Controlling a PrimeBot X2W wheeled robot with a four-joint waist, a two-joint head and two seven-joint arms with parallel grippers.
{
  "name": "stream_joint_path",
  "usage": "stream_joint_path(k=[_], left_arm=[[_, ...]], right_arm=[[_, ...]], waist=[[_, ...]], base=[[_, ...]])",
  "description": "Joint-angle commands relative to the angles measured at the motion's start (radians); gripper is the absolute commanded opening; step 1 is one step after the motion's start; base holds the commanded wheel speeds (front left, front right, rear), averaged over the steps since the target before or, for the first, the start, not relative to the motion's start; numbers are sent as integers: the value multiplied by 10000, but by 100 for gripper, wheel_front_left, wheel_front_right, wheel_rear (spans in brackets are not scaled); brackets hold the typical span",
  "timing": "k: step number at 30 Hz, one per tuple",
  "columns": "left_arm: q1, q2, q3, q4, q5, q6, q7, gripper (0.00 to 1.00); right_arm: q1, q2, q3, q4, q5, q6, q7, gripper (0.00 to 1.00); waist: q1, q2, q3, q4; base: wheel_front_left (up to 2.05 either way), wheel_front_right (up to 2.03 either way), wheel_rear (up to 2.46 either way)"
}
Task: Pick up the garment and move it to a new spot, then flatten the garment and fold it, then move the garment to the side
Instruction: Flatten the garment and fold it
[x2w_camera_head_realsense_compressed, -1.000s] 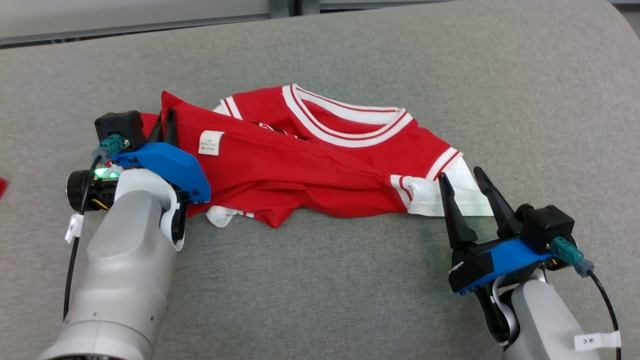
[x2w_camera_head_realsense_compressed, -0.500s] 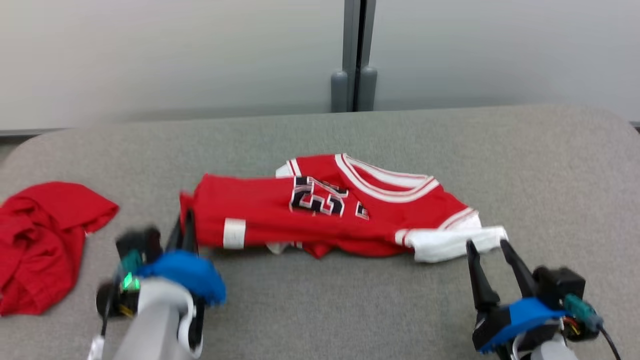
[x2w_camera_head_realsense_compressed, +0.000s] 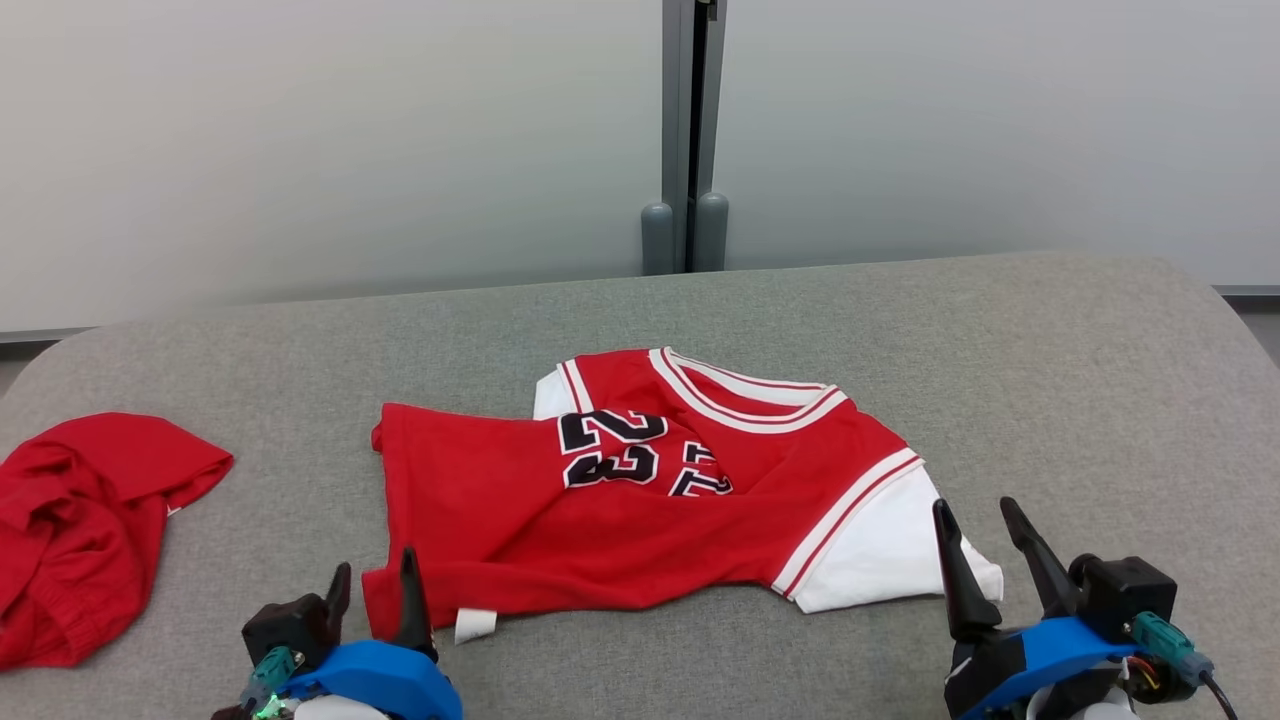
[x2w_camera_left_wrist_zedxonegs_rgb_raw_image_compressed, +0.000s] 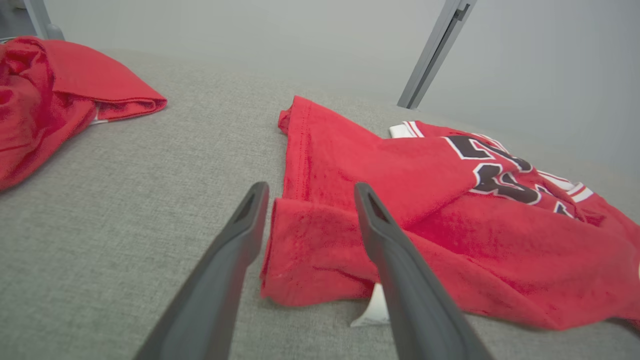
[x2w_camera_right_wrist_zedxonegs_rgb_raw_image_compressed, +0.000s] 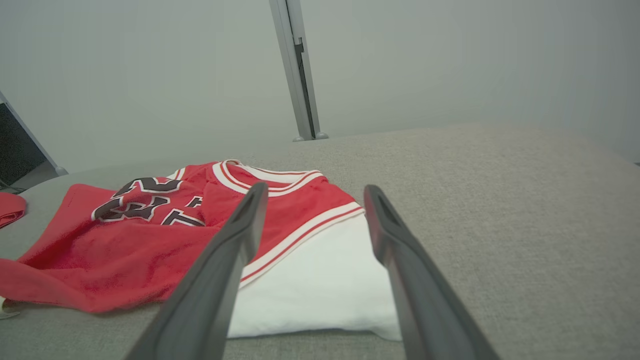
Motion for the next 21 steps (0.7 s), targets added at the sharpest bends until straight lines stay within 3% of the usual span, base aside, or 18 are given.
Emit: stream_joint_path(k=[1, 8, 21], left_arm=[[196, -3, 148, -364, 182, 127, -46, 100], [795, -2, 314, -1358, 592, 268, -45, 100], [1287, -3, 283, -1644, 938, 375, -45, 100]], right_arm=[[51, 0, 61, -159, 101, 1, -34, 100], [-38, -1, 236, -817, 80, 1, -34, 100], [140, -1, 112, -741, -300, 1, -34, 100]], waist=[[1, 3, 16, -26], [1, 3, 42, -41], [1, 3, 155, -23]], base=[[0, 0, 0], [0, 0, 0], [0, 0, 0]])
